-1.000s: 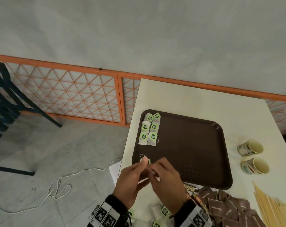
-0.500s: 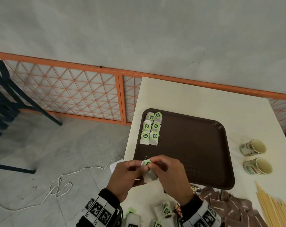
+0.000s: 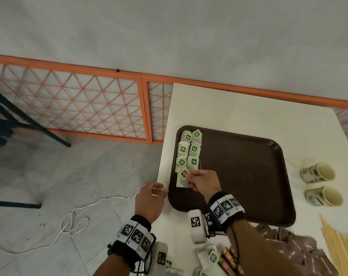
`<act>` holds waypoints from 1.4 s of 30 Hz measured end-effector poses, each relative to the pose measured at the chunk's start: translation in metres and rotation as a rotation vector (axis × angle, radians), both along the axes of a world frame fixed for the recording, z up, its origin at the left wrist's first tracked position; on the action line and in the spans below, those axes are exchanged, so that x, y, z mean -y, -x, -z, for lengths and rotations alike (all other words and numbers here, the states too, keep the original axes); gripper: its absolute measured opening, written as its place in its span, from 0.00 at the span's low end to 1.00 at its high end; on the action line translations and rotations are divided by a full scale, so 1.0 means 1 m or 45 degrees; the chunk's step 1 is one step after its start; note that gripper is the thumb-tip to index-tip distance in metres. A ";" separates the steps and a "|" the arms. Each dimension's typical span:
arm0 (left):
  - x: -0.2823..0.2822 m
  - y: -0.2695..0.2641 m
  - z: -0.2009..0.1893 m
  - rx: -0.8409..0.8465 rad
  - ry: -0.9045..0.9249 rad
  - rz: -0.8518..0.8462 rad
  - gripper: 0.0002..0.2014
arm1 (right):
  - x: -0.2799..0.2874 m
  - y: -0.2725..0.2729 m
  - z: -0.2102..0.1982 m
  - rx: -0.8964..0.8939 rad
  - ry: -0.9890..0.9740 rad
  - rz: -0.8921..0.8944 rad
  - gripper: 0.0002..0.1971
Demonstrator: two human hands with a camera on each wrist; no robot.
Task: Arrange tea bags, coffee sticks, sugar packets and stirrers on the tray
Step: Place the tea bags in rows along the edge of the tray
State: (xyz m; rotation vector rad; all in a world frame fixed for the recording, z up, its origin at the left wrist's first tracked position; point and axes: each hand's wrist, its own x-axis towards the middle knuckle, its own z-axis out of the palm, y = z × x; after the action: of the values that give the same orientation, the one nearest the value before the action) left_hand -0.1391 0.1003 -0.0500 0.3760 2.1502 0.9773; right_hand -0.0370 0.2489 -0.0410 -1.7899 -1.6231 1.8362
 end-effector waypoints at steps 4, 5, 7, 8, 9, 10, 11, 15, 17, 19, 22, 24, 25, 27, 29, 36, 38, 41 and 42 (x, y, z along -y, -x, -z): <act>-0.004 0.001 0.007 -0.014 0.029 0.055 0.10 | 0.001 0.012 0.015 0.074 -0.018 0.033 0.03; -0.004 0.000 0.009 -0.021 0.030 0.070 0.11 | 0.002 0.014 0.018 0.087 -0.040 0.039 0.04; -0.005 -0.001 0.011 -0.030 0.034 0.085 0.12 | 0.004 0.015 0.020 0.106 -0.091 0.038 0.05; -0.006 -0.001 0.012 -0.035 0.038 0.094 0.12 | 0.004 0.015 0.020 0.112 -0.109 0.036 0.05; -0.006 -0.001 0.012 -0.043 0.039 0.103 0.11 | 0.004 0.014 0.020 0.113 -0.116 0.042 0.06; -0.006 -0.001 0.012 -0.047 0.043 0.116 0.11 | 0.004 0.014 0.019 0.111 -0.109 0.053 0.06; -0.006 -0.002 0.012 -0.048 0.043 0.125 0.11 | 0.004 0.013 0.019 0.107 -0.092 0.061 0.05; -0.006 -0.005 0.007 -0.052 0.052 0.146 0.11 | 0.006 0.006 0.009 0.094 -0.072 0.074 0.08; -0.004 -0.007 0.002 -0.073 0.047 0.153 0.10 | 0.008 -0.007 -0.005 0.140 -0.210 -0.041 0.08; 0.003 -0.009 -0.005 -0.137 0.013 0.176 0.08 | 0.012 -0.031 -0.021 0.162 -0.382 -0.288 0.07; 0.027 -0.016 -0.014 -0.239 -0.026 0.311 0.04 | 0.030 -0.081 -0.037 0.183 -0.450 -0.779 0.07; 0.050 -0.027 -0.017 -0.264 0.039 0.478 0.02 | 0.047 -0.115 -0.033 0.318 -0.435 -1.185 0.05; 0.063 -0.034 -0.017 -0.261 0.097 0.559 0.02 | 0.053 -0.129 -0.028 0.403 -0.476 -1.345 0.04; 0.084 -0.051 -0.015 -0.248 0.199 0.664 0.02 | 0.065 -0.149 -0.016 0.528 -0.560 -1.474 0.07; 0.099 -0.067 -0.012 -0.238 0.296 0.680 0.03 | 0.075 -0.157 -0.009 0.530 -0.595 -1.522 0.12; 0.117 -0.112 -0.008 -0.388 0.520 0.628 0.15 | 0.094 -0.155 0.002 0.495 -0.902 -1.667 0.15; 0.115 -0.125 -0.006 -0.453 0.565 0.746 0.27 | 0.096 -0.151 0.002 0.511 -0.900 -1.650 0.14; 0.108 -0.136 -0.002 -0.539 0.615 0.849 0.30 | 0.093 -0.144 0.001 0.537 -0.788 -1.647 0.14; 0.105 -0.138 -0.001 -0.538 0.627 0.848 0.28 | 0.090 -0.143 0.000 0.510 -0.735 -1.597 0.15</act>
State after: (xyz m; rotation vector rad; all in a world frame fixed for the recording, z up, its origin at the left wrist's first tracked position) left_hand -0.0014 -0.0049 -0.0487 1.0280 2.2820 -0.0166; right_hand 0.1060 0.1589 -0.0413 -0.8775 -3.4244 0.8891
